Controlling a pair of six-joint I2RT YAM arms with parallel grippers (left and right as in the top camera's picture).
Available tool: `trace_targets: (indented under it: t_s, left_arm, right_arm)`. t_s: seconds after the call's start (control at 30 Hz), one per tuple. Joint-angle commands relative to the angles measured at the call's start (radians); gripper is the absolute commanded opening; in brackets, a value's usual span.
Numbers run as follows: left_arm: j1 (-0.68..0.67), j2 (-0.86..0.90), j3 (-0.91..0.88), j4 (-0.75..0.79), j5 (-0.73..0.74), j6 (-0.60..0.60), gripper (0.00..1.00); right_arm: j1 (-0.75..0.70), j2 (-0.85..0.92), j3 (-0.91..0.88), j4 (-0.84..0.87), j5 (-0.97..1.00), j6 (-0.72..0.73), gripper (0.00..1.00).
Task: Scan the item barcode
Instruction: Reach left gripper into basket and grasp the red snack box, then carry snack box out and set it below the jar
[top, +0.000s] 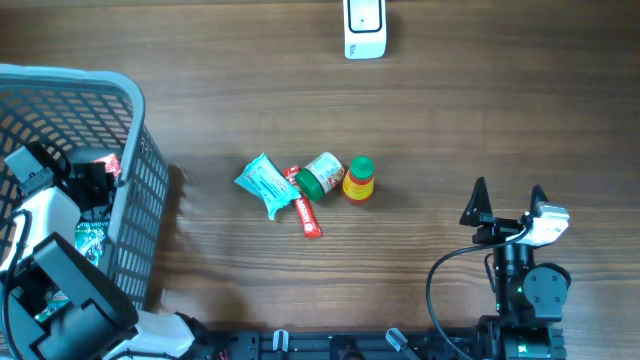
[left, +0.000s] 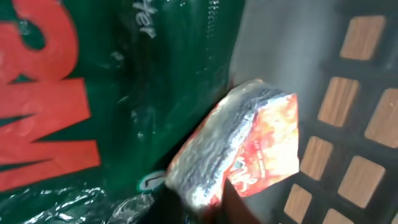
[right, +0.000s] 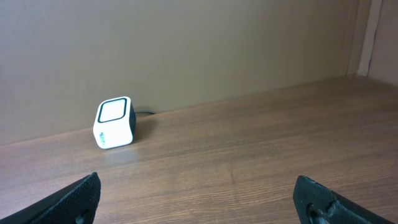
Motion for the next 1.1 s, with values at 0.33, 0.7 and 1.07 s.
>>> trace_targets:
  t_s: [0.33,0.7,1.07]
  left_arm:
    - [0.047,-0.345,0.110,-0.151,0.072,0.089,0.04]
    - [0.074,-0.899,0.111,-0.203,0.254,0.115,0.04]
    - [-0.389,-0.922,0.111,-0.215,0.666,0.493,0.04]
  right_arm:
    - [0.006,0.000,0.000,0.003,0.015,-0.019,1.00]
    - [0.006,0.000,0.000,0.003,0.015,-0.019,1.00]
    - [0.006,0.000,0.000,0.003,0.015,-0.019,1.00]
